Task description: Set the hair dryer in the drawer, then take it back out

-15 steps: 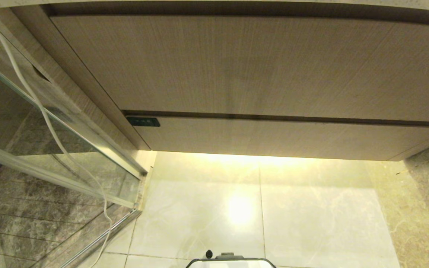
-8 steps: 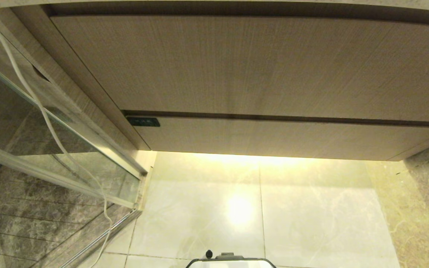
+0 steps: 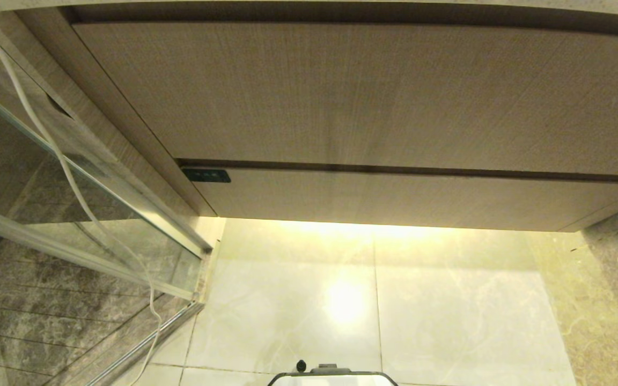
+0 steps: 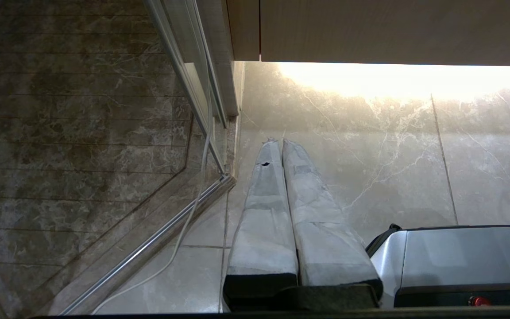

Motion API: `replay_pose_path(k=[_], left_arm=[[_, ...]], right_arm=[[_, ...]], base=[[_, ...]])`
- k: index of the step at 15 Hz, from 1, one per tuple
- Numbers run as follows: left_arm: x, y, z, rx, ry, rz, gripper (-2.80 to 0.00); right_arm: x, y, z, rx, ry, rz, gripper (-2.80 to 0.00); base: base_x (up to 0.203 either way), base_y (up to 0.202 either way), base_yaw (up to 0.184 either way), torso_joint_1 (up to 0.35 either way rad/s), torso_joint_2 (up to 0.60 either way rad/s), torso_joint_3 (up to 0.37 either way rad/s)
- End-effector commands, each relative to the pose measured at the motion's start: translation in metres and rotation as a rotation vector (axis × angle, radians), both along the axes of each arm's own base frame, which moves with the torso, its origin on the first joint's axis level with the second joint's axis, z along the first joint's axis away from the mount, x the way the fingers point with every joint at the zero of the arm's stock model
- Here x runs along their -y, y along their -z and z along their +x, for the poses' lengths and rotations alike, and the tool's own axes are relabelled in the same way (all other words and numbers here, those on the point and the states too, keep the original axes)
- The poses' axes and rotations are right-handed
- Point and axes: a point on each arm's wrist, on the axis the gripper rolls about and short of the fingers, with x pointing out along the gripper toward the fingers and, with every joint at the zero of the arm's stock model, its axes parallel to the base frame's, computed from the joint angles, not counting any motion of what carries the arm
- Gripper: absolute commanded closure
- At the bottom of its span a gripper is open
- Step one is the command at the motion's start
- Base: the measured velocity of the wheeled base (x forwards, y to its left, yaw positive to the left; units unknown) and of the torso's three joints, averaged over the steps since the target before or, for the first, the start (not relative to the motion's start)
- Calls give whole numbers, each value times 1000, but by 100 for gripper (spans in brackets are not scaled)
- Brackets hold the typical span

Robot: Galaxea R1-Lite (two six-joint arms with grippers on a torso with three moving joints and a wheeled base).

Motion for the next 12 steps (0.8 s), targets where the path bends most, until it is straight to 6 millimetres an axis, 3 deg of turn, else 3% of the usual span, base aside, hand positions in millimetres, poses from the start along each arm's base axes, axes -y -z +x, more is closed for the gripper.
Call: replay_pose_path(k=[1, 12], left_arm=[[0, 0, 0, -1, 0, 0, 0], [0, 0, 0, 0, 0, 0, 0]], right_arm=[[0, 1, 0, -2, -2, -8, 0], [0, 0, 0, -1, -1, -10, 0]], base=[[0, 0, 0, 0, 0, 0], [0, 0, 0, 0, 0, 0]])
